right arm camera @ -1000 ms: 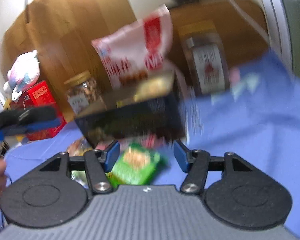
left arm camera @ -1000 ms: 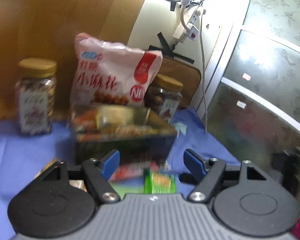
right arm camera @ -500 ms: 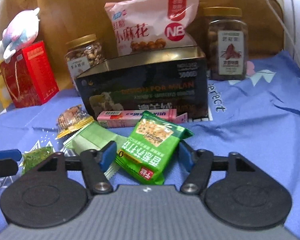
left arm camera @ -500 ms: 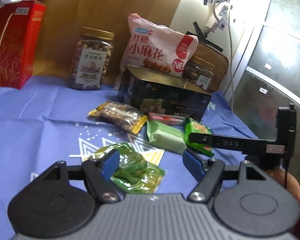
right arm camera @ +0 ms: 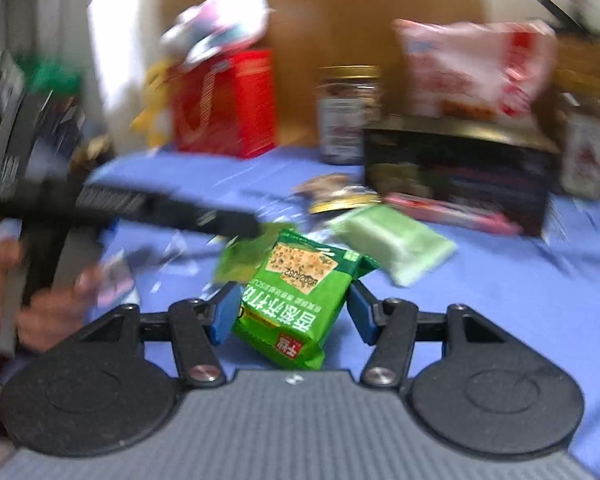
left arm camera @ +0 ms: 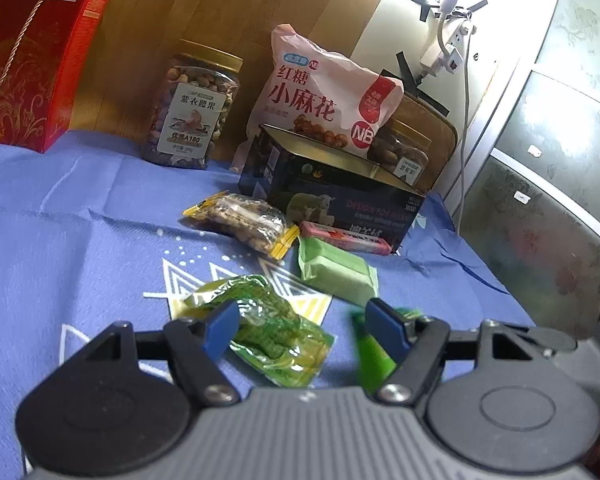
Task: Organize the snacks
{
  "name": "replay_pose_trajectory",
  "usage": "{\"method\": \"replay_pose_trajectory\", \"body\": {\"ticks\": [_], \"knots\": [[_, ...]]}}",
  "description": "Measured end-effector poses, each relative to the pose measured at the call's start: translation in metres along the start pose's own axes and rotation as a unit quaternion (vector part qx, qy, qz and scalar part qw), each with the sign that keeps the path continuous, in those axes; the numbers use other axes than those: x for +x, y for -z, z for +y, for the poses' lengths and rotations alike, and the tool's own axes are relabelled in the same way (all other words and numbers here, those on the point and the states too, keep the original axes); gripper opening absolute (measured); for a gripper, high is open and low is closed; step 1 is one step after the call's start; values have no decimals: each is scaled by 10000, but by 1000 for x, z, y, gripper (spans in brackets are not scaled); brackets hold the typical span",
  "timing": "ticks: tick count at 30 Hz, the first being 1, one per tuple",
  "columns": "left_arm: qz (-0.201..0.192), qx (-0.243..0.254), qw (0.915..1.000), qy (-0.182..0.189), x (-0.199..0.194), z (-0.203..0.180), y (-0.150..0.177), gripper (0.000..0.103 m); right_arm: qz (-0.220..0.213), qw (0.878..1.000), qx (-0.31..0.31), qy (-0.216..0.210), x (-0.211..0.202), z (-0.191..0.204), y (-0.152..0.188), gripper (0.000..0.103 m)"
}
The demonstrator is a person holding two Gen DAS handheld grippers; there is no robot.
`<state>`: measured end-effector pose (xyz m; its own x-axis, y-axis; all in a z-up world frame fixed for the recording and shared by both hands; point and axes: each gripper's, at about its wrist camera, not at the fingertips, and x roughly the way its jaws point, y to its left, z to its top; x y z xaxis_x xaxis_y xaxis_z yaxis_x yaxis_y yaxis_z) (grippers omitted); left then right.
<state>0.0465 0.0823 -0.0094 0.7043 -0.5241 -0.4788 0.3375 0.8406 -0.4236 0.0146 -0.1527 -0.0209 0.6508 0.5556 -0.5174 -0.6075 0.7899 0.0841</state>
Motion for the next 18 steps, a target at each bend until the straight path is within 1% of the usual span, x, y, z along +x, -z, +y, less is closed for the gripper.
{"method": "replay_pose_trajectory", "body": {"ticks": [2,3,4,6,8,9,10,13,18], "knots": [[14,5,10000,-3,0,0,0,71,86,9992,-374,103,11,16,2,63],[29,4,10000,-5,1,0,0,71,20,9988,-463,147,13,20,4,66],[45,3,10000,-6,2,0,1,71,102,9982,-566,162,16,23,3,71],[69,1,10000,3,3,0,1,71,191,9975,-653,193,20,26,3,74],[90,-3,10000,10,3,0,1,71,213,9979,-577,211,19,24,1,81],[100,-2,9999,10,4,0,1,71,222,9983,-494,227,19,22,1,82],[111,1,9999,5,5,0,1,73,223,9987,-409,224,17,20,2,83],[120,9,9999,3,6,-1,2,73,249,9994,-178,185,17,13,3,84],[120,11,9999,5,6,-1,2,73,266,9994,-129,161,16,13,4,85]]}}
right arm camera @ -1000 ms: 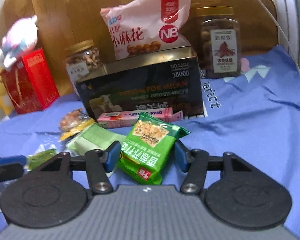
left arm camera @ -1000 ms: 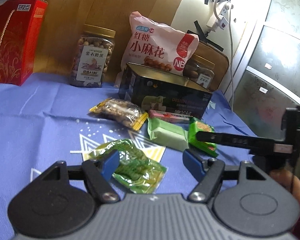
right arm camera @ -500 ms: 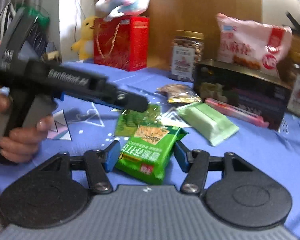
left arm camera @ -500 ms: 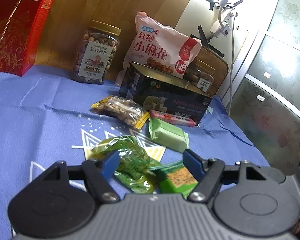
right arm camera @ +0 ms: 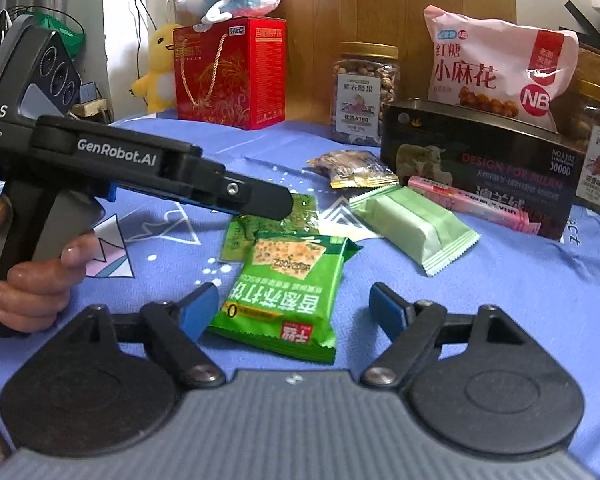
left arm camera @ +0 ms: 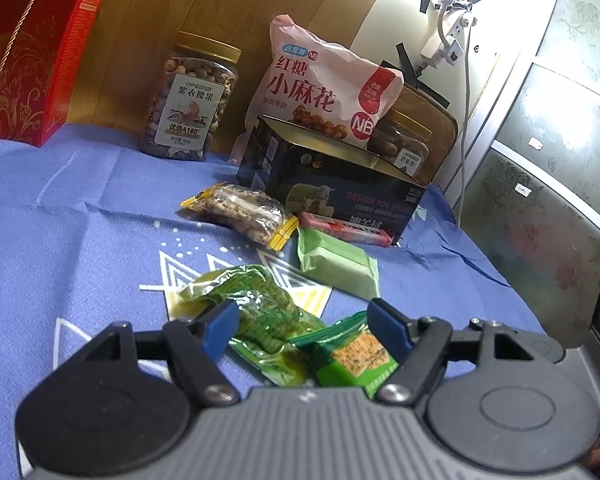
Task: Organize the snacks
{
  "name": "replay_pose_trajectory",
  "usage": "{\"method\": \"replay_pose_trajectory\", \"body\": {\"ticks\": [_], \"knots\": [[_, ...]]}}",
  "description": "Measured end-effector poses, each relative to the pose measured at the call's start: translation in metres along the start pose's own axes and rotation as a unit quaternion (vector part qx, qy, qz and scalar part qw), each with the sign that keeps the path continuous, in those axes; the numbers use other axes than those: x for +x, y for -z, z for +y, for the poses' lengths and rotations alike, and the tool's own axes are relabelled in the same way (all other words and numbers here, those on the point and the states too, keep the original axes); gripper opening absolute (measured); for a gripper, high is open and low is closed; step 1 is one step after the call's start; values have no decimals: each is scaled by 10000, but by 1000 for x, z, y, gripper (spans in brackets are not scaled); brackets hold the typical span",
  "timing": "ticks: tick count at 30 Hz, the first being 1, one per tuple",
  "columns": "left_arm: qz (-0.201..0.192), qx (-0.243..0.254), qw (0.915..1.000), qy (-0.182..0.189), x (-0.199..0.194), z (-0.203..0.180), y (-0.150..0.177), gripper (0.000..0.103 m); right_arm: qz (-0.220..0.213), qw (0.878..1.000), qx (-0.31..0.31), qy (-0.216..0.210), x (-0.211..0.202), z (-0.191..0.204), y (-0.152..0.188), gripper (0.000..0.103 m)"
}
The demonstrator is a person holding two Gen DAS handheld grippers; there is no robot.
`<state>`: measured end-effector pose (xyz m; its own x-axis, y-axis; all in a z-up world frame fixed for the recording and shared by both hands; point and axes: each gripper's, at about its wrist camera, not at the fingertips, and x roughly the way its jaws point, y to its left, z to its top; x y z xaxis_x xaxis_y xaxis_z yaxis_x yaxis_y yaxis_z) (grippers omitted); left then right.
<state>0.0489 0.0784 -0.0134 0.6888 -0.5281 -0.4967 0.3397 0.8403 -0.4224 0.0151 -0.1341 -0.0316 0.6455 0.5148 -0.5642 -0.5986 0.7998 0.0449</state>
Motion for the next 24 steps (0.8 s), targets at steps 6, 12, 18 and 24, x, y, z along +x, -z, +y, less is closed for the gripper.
{"method": "replay_pose_trajectory", "body": {"ticks": [6,12,18,24], "knots": [[5,11,10000,-6,1,0,0,73,4,10000,72,-39,0,-2,0,85],[7,11,10000,-6,1,0,0,73,-9,9999,95,-37,-1,-3,0,85],[7,11,10000,-4,1,0,0,73,-22,9999,117,-36,-1,-3,0,85],[8,13,10000,-5,1,0,0,73,-28,9999,123,-30,-2,-4,0,85]]}}
